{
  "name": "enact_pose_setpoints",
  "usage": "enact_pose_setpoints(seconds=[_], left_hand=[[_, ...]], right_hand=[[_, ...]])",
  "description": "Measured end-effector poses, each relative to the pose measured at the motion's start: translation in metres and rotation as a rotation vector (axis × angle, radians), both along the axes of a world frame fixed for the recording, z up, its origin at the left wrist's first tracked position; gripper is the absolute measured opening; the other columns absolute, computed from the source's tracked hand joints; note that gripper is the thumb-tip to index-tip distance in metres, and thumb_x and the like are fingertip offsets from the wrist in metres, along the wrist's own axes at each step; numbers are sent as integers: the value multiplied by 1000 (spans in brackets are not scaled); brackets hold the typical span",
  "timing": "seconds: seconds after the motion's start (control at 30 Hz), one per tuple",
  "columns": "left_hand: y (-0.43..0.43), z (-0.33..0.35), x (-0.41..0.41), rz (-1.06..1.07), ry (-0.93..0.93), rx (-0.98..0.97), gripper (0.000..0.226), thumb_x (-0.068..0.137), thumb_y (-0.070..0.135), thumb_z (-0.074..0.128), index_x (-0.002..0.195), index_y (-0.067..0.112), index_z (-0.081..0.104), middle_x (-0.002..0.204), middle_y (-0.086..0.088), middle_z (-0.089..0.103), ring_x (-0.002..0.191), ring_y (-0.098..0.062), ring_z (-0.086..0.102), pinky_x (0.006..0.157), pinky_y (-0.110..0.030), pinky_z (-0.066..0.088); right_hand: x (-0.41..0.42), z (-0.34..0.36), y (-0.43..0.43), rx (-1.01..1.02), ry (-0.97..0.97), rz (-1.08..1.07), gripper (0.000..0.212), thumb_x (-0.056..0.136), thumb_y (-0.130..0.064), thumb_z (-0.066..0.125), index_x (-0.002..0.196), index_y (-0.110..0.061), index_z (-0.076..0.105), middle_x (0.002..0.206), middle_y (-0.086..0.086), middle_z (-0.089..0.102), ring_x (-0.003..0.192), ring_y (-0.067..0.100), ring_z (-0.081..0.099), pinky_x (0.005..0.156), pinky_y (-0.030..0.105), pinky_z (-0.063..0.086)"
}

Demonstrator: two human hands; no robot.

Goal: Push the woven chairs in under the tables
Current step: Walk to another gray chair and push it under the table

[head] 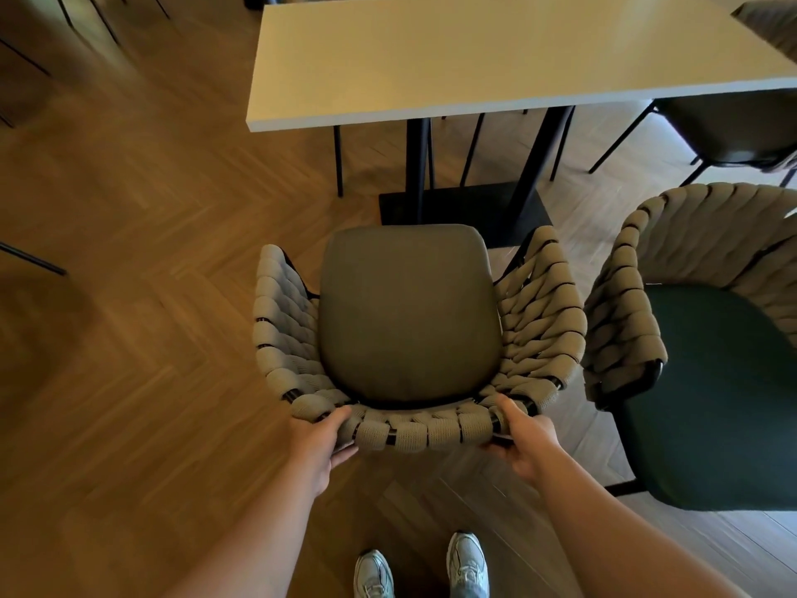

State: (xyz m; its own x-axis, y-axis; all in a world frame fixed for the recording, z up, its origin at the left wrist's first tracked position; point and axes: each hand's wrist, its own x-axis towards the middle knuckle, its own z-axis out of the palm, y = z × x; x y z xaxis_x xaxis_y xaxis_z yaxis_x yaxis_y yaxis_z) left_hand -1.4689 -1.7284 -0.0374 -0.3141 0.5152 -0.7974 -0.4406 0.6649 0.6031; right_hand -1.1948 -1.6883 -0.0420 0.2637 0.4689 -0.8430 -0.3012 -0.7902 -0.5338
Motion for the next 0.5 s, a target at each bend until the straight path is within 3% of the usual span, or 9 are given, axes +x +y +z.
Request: enact_pose_setpoints(seconds=[0.1,0.2,0.27,0.37,0.43,0.5], left_hand=[[-8,18,2,-119,60,-29,23,94,11,66,113,13,53,110,-14,62,94,-30,67,94,-52,56],[-25,40,0,-287,126,-62,47,97,17,62,139,6,44,123,-12,59,101,-30,69,89,-49,59],[-39,59,-1,-444,190,-61,47,99,19,59,142,6,45,122,-8,59,101,-27,69,88,-46,60],[-63,79,-1,-743,363,-61,40,99,22,58,138,13,54,124,-6,64,101,-20,68,84,-37,61],[-78,88,1,-963,461,-70,39,99,21,56,137,15,55,128,-6,64,109,-21,65,91,-37,58],[-92,91,3,-1140,501,-81,38,98,22,56,136,17,57,129,-6,64,112,-22,64,95,-38,56]], right_hand=[[-4,18,-11,-4,-50,93,31,95,-20,68,117,-6,52,109,19,65,90,37,72,64,46,63],[-4,42,-29,1,-143,272,47,99,-16,60,142,-7,45,115,19,65,79,33,76,58,39,63],[-2,62,-43,13,-232,433,41,101,-15,57,139,-4,49,110,21,68,75,31,76,60,42,64],[-1,95,-69,47,-349,685,24,101,-16,55,116,-1,65,102,24,71,77,32,75,72,47,65],[1,113,-87,81,-420,835,26,100,-18,55,121,-5,64,97,14,71,78,27,74,67,36,63],[5,124,-106,109,-480,958,32,100,-21,55,129,-8,61,108,9,67,86,25,73,73,35,62]])
